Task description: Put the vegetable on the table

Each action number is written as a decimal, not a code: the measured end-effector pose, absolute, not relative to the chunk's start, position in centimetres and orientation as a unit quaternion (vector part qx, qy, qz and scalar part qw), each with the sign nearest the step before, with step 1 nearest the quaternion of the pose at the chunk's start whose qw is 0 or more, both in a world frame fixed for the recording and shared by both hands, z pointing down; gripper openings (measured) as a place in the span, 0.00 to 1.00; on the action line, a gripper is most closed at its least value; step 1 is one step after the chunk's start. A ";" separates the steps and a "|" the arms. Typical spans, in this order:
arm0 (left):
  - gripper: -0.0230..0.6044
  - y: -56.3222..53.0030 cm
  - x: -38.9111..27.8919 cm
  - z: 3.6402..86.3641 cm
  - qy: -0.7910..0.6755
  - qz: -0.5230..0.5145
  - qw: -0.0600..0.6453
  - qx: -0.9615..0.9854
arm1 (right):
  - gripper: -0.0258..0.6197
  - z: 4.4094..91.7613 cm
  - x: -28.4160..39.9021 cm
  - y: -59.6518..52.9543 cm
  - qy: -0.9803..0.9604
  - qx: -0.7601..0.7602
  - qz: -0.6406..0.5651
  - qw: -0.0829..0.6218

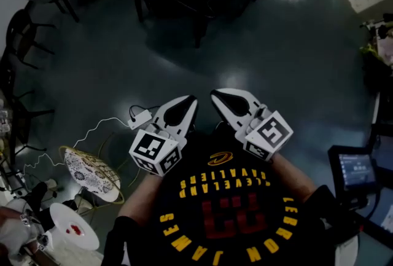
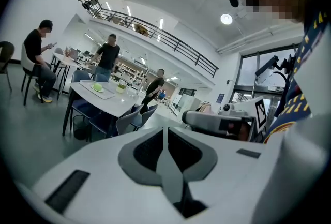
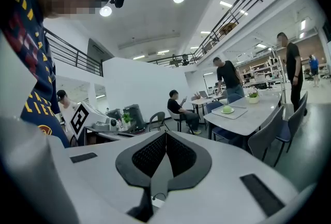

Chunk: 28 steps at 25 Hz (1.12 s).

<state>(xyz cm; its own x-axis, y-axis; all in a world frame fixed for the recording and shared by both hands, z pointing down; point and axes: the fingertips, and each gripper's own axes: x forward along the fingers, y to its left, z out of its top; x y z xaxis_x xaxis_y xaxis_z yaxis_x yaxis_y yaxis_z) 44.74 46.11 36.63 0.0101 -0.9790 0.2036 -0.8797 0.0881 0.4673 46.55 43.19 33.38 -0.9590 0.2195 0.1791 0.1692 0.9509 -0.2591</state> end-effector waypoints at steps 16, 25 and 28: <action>0.09 38.6 31.7 38.3 -0.766 -0.070 0.232 0.596 | 0.05 36.4 33.0 33.5 -0.969 -0.159 0.161 0.101; 0.09 30.6 26.9 36.4 -0.793 -0.073 0.218 0.565 | 0.05 35.7 28.2 25.6 -0.960 -0.187 0.183 0.097; 0.09 29.2 25.9 36.8 -0.797 -0.068 0.225 0.556 | 0.05 36.1 26.6 23.9 -0.959 -0.193 0.183 0.095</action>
<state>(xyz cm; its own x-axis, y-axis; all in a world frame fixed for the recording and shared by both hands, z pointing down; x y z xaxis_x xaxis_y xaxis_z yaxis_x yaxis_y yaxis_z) 25.86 29.19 36.78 -0.2795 -0.9174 0.2832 -0.8565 0.3715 0.3583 26.65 23.91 36.07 -0.9076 0.4046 0.1123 0.3347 0.8586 -0.3883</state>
